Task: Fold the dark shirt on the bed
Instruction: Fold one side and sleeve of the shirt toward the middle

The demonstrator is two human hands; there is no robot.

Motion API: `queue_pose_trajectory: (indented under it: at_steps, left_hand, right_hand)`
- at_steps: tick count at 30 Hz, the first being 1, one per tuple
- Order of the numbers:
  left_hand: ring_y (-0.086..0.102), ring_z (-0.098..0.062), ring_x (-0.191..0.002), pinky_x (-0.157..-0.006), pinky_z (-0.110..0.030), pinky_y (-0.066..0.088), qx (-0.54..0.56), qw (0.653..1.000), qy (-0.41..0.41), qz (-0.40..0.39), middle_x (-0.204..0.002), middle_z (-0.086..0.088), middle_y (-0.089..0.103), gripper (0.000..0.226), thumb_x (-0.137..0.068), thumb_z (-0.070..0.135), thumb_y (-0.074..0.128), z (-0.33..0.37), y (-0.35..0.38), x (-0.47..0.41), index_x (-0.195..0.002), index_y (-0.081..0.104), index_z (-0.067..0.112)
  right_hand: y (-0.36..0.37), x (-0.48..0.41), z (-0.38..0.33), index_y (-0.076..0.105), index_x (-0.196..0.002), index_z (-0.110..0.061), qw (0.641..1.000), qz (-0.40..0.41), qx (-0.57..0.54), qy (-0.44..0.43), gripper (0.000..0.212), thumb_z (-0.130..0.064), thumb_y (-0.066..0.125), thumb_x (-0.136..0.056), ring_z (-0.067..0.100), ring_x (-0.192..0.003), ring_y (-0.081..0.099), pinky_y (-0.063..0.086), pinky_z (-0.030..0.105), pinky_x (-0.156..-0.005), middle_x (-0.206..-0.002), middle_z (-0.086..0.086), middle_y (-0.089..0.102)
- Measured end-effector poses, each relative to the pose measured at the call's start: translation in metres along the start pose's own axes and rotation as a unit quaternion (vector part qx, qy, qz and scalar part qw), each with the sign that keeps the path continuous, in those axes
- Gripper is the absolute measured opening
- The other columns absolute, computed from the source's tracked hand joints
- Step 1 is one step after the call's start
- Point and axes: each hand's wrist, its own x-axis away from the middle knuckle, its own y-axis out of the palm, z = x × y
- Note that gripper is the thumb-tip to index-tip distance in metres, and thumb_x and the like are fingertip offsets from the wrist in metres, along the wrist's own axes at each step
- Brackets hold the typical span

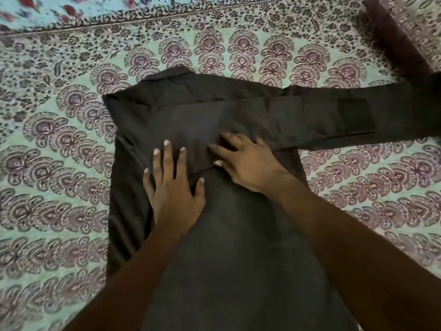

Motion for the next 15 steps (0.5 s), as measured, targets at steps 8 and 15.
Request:
queue_pose_trajectory:
  at_steps: [8,15]
  left_hand:
    - [0.013,-0.021,-0.161,-0.124,-0.050,0.022,0.156,0.983,-0.098,-0.016,-0.174,0.004,0.018,0.067,-0.099,0.033,0.047,-0.066,-0.003,0.102,-0.163,0.031,0.021]
    - [0.037,-0.025,-0.146,-0.117,-0.056,0.037,0.160,0.980,-0.103,-0.059,-0.162,0.005,0.036,0.061,-0.090,0.019,0.065,-0.095,-0.031,0.185,-0.148,0.048,0.025]
  right_hand:
    - [0.010,-0.021,-0.081,0.040,-0.156,-0.031,0.999,-0.023,0.014,-0.040,0.061,-0.063,0.032,-0.105,0.037,-0.152,0.028,0.036,0.060,-0.114,-0.168,0.010,0.026]
    - [0.009,-0.022,-0.131,0.040,-0.157,-0.027,0.998,-0.011,-0.019,0.062,0.065,-0.065,0.034,-0.104,0.041,-0.154,0.022,0.026,0.064,-0.118,-0.170,0.013,0.025]
